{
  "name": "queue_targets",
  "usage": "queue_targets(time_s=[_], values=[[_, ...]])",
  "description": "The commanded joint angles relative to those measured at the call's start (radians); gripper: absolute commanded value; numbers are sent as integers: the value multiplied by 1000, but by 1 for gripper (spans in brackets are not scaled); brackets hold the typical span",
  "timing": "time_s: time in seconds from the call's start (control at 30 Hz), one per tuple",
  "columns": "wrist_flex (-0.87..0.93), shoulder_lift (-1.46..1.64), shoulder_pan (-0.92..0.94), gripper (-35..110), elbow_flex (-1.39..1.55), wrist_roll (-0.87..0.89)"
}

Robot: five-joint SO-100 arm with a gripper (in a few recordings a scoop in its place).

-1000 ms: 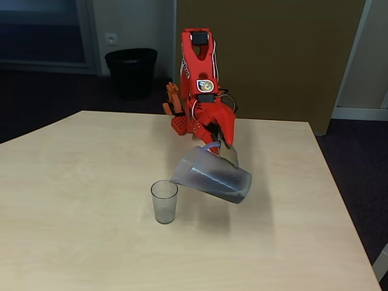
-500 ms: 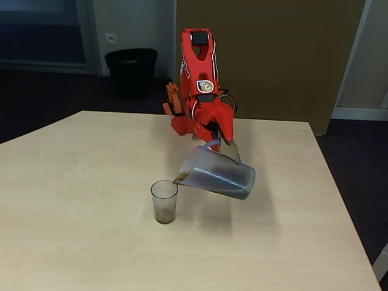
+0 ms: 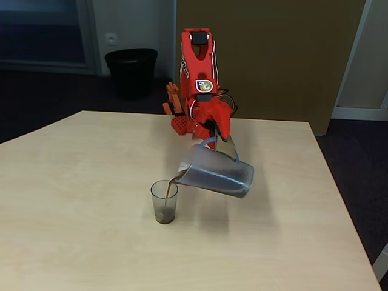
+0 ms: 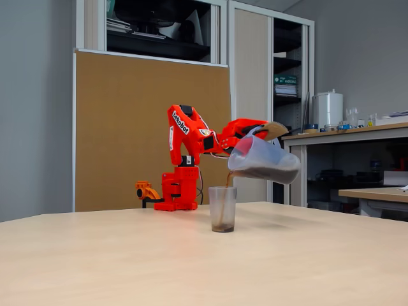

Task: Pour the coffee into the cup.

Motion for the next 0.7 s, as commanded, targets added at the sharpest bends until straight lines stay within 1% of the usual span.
queue_targets(time_s=[0.0,0.67], values=[[-49,54,3,0,-2,28],[-63,41,9,0,-17,78]])
